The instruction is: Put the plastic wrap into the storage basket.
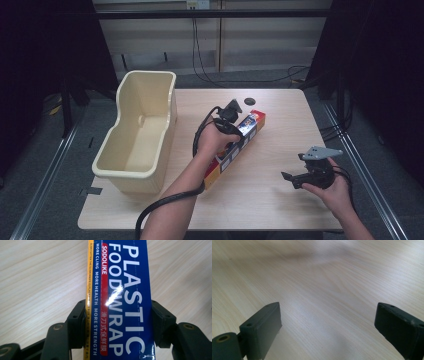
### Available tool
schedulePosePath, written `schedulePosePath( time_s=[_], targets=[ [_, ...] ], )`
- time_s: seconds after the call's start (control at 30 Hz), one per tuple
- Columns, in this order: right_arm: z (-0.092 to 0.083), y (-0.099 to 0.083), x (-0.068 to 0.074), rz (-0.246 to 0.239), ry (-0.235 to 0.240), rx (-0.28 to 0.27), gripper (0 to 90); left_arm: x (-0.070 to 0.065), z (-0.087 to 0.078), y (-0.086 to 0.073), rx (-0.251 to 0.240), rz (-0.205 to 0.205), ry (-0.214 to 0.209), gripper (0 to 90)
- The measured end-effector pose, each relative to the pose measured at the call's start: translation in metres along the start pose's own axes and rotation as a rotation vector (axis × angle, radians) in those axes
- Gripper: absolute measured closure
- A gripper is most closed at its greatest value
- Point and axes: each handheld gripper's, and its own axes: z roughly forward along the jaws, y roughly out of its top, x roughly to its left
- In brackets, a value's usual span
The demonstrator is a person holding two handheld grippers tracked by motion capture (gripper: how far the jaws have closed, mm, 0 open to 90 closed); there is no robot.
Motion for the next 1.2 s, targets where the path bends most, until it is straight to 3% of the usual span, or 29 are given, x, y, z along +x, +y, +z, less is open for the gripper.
schedulePosePath(
  time_s=[0.4, 1.2],
  targets=[
    [0.001, 0.001, 0.002, 0.001, 0.001, -0.01, 5.6, 0.008, -0.038, -0.003, 0.03, -0.014, 0.032, 40.8],
    [0.003, 0.002, 0.003, 0.009, 0.032, -0.012, 3.3, 0.024, -0.099, -0.008, 0.0, -0.087, 0.07, 40.9]
  ],
)
